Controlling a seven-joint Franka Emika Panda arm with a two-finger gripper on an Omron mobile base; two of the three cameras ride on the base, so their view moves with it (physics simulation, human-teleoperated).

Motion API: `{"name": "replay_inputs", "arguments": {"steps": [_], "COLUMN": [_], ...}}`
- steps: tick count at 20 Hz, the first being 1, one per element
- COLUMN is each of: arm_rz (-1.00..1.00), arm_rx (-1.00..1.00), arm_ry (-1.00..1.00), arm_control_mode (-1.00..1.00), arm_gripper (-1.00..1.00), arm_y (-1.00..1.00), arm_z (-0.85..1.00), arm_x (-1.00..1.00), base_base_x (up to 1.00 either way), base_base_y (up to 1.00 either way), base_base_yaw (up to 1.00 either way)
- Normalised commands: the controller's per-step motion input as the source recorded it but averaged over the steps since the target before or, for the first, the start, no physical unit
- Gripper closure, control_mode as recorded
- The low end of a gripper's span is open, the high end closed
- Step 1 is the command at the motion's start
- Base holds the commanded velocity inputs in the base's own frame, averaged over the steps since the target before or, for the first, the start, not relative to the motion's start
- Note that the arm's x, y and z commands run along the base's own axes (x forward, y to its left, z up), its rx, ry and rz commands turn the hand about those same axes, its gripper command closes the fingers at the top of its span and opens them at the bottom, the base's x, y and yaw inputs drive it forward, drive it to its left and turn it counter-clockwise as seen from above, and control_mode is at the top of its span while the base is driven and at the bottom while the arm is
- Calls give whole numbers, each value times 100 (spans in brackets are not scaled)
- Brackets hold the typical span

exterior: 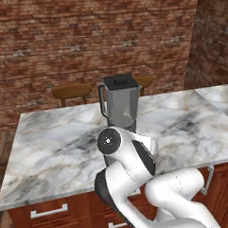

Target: Open the blender lid, put the mango in the blender, close the lid, and start the blender.

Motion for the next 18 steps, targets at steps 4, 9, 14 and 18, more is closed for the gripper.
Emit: {"name": "replay_inputs", "arguments": {"steps": [4, 9, 14, 18], "arm_rz": [-23, -7, 7, 12], "arm_rx": [-12, -8, -9, -7], "arm_ry": [16, 14, 13, 7], "arm_control_mode": [-100, -100, -100, -100], "arm_gripper": [-100, -100, -100, -100], "arm_y": [5, 0, 0, 0], "arm_z": [0, -2, -37, -65], "arm_x": [26, 35, 19, 1], "base_base_x": [0, 0, 0, 0], "base_base_y": [0, 0, 0, 0], "base_base_yaw": [0, 0, 0, 0]}}
